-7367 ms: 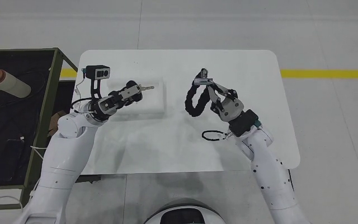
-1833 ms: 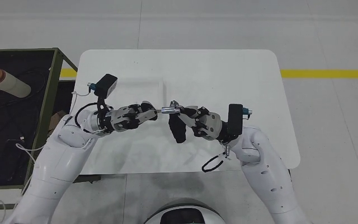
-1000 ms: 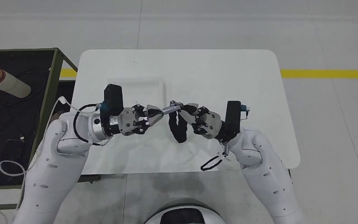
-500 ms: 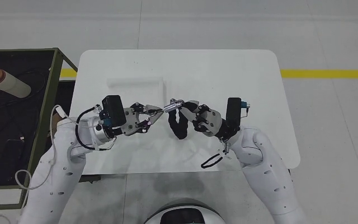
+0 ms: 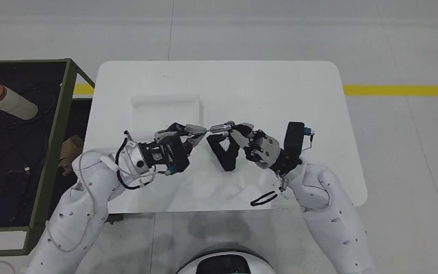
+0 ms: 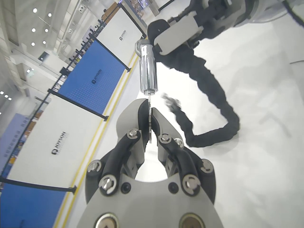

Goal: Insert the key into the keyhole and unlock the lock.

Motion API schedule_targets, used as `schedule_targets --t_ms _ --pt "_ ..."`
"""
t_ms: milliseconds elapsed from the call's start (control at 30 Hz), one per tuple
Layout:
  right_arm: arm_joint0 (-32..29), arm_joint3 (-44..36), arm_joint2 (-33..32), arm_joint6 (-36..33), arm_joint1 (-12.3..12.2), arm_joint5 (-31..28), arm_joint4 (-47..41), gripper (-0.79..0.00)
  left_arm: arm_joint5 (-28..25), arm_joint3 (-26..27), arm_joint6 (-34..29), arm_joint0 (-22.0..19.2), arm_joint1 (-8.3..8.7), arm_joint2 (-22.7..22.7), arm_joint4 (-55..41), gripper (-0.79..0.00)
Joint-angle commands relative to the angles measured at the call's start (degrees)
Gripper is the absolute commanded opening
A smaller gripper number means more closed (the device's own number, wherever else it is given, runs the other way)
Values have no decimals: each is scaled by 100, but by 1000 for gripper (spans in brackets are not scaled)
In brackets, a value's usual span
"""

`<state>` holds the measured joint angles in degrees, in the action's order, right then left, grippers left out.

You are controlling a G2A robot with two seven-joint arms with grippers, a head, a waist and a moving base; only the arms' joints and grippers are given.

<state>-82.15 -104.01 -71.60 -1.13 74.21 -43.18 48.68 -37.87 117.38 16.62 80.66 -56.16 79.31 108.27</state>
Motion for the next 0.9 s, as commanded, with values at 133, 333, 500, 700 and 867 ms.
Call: schedule_targets --t_ms 133,333,500,700,867 --pt "-236 -128 -139 -9 -53 -67 -2 -785 780 -245 1018 9 9 -289 766 -785" --pt "-404 -151 -366 -4 -94 311 169 -785 704 -229 1378 14 13 -181 246 0" --pt "-398 -20 -515 -403 -117 1191 580 -785 164 -520 1798 287 12 412 -1892 0" --pt "-40 507 -263 -791 -83 1881 897 -723 336 -1103 1465 598 -28 957 -4203 0" --pt "294 753 -19 -790 -41 2297 1206 0 336 -1103 1465 598 -28 957 -4203 0"
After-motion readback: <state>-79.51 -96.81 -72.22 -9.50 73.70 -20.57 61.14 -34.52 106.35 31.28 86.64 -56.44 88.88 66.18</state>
